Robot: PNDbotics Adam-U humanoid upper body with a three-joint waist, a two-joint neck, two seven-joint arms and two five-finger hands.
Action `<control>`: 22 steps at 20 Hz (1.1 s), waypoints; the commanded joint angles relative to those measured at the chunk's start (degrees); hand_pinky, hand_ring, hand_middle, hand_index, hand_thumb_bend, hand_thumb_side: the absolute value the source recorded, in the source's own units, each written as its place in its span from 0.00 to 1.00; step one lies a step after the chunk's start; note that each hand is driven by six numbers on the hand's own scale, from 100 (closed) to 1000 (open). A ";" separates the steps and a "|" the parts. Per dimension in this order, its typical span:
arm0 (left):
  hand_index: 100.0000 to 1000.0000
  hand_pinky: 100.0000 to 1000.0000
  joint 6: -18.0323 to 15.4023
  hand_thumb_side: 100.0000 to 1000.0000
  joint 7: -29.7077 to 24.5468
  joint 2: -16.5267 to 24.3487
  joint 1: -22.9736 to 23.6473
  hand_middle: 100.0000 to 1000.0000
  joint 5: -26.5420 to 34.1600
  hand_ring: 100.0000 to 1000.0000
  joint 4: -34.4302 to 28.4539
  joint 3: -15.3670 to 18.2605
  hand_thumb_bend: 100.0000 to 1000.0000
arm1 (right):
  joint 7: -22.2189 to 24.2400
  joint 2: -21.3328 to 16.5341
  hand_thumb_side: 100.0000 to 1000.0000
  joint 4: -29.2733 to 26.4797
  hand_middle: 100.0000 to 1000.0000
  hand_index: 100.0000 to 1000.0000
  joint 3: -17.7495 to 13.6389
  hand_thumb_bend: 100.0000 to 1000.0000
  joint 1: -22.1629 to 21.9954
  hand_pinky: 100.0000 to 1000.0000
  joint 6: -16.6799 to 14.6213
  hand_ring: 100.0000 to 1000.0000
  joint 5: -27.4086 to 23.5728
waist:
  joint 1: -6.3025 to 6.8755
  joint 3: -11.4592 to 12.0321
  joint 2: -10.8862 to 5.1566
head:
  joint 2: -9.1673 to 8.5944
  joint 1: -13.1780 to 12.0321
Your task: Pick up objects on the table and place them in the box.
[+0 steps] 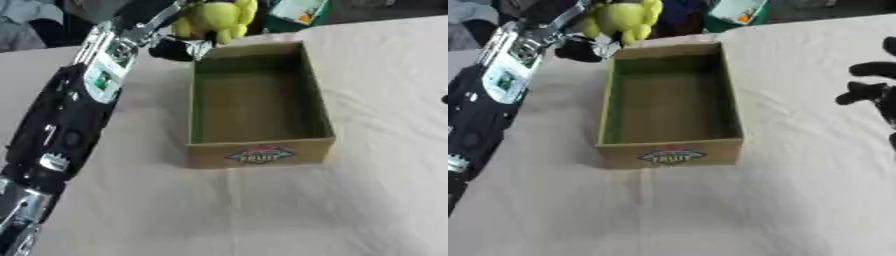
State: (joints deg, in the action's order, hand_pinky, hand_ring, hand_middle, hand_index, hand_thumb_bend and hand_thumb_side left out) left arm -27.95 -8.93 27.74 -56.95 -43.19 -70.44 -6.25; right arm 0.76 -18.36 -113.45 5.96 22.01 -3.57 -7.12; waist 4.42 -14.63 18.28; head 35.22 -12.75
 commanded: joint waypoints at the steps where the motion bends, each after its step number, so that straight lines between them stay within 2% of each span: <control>1: 0.49 0.20 -0.67 0.21 -1.41 -0.03 -0.97 0.54 -0.86 0.55 0.42 -0.20 0.00 | 1.00 -0.14 0.79 -1.14 0.67 0.92 0.00 0.00 1.22 0.84 -1.08 0.55 -0.37 | -0.46 -0.26 -1.46 | 0.35 -0.57; 4: 0.49 0.19 -1.44 0.21 -3.21 -0.82 -0.94 0.53 -2.03 0.54 1.81 -0.53 0.00 | 1.44 0.05 0.80 -1.14 0.67 0.92 -0.10 0.00 1.69 0.84 -1.87 0.55 -0.30 | -0.55 -0.60 -1.48 | 0.44 -0.86; 5: 0.50 0.19 -1.66 0.17 -3.89 -1.00 -0.89 0.53 -2.61 0.54 2.36 -0.67 0.00 | 1.49 0.12 0.79 -1.14 0.67 0.92 -0.12 0.00 1.80 0.84 -2.01 0.55 -0.31 | -0.56 -0.70 -1.47 | 0.43 -0.87; 6: 0.51 0.19 -1.81 0.22 -4.65 -1.18 -0.89 0.53 -3.31 0.54 3.02 -0.77 0.00 | 1.54 0.21 0.79 -1.14 0.67 0.92 -0.10 0.00 1.92 0.84 -2.10 0.55 -0.37 | -0.56 -0.79 -1.47 | 0.43 -0.90; 13: 0.54 0.20 -4.22 0.22 -10.15 -2.03 -1.92 0.52 -8.94 0.52 8.13 -1.84 0.00 | 2.28 0.48 0.79 -1.14 0.67 0.91 0.29 0.00 2.92 0.83 -2.49 0.55 -1.00 | -0.19 -1.16 -1.49 | 0.64 -1.29; 17: 0.56 0.21 -5.74 0.21 -12.08 -2.88 -1.97 0.48 -11.25 0.51 9.87 -2.69 0.00 | 2.36 0.68 0.79 -1.14 0.67 0.91 0.29 0.00 2.97 0.83 -2.63 0.55 -1.18 | 0.11 -1.65 -1.28 | 0.77 -1.73; 22: 0.58 0.22 -6.19 0.21 -14.52 -4.17 -1.98 0.45 -13.57 0.52 11.51 -3.09 0.00 | 2.64 1.07 0.79 -1.14 0.67 0.92 0.51 0.00 3.24 0.83 -2.62 0.55 -1.42 | 0.22 -2.29 -0.96 | 0.63 -2.39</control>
State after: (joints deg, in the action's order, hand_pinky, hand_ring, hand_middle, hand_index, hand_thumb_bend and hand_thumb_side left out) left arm -34.05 -22.76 23.04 -57.58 -56.03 -58.82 -9.38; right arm 3.18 -17.13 -113.45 6.43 24.43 -6.13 -8.03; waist 4.89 -16.95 18.32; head 35.70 -14.82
